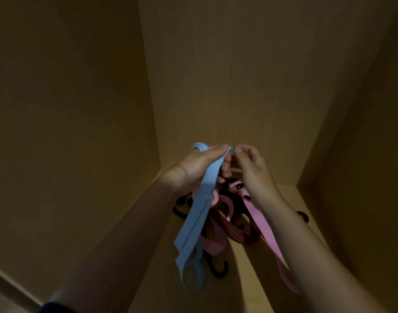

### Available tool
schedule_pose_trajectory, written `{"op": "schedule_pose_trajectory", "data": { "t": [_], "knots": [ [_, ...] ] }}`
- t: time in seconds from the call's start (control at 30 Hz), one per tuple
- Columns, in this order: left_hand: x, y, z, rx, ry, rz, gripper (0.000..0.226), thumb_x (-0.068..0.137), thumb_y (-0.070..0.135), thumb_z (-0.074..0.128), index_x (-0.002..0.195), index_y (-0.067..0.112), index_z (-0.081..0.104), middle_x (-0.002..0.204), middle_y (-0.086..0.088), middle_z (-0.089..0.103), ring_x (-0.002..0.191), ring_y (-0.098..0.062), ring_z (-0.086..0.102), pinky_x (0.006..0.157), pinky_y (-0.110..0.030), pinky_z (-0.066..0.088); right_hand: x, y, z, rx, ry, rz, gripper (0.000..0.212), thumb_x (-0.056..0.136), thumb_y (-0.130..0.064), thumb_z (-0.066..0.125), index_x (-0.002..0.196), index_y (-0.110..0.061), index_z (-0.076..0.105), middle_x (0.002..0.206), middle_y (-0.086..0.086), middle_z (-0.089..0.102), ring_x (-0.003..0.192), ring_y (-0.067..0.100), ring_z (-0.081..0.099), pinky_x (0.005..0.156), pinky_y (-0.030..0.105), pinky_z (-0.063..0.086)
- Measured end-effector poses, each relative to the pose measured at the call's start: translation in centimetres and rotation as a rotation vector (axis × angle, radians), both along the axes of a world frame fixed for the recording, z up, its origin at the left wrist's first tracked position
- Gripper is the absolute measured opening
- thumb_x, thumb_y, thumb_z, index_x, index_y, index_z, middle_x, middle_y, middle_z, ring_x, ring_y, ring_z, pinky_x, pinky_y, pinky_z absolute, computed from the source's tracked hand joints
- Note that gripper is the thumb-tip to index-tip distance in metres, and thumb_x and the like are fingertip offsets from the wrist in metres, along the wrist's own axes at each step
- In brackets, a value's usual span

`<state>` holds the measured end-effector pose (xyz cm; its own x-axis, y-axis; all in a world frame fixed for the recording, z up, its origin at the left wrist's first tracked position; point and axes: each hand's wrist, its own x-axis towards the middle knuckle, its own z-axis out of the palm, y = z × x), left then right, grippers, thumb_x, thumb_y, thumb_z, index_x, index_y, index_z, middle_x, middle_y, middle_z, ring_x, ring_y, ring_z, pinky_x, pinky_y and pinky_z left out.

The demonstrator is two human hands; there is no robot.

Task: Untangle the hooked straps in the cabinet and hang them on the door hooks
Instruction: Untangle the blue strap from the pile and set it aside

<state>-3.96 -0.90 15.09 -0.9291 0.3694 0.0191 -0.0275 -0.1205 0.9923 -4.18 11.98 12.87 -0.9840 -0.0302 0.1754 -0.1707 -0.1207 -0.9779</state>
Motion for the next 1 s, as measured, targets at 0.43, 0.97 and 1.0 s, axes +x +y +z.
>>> {"op": "schedule_pose_trajectory", "data": {
  "t": [0.43,0.97,1.0],
  "knots": [
    [-1.8,1.6,8.6,0.113,0.223,0.269,0.027,0.097,0.026,0.044,0.076,0.011,0.051,0.045,0.005,0.048,0.039,-0.009,0.048,0.045,-0.019,0.045,0.5,-2.2,5.0,0.234,0.191,0.230,0.026,0.084,-0.006,0.058,0.102,-0.023,0.052,0.069,-0.008,0.056,0.055,-0.003,0.052,0.057,0.017,0.043],
    [-4.1,0.0,6.0,0.540,-0.082,0.396,0.033,0.096,0.032,0.041,0.074,0.011,0.051,0.044,0.004,0.051,0.046,-0.009,0.052,0.054,-0.023,0.046,0.8,-1.3,4.4,0.306,0.145,0.133,0.020,0.083,-0.006,0.063,0.096,-0.017,0.053,0.064,-0.007,0.052,0.049,-0.003,0.052,0.054,0.015,0.045],
    [-4.0,-0.3,5.2,0.528,-0.120,0.399,0.034,0.095,0.036,0.043,0.075,0.011,0.052,0.048,0.002,0.057,0.055,-0.011,0.056,0.058,-0.025,0.048,0.7,-1.3,4.3,0.242,0.149,0.116,0.031,0.082,-0.007,0.065,0.108,-0.016,0.051,0.064,-0.006,0.052,0.054,0.001,0.054,0.060,0.019,0.048]
  ]
}}
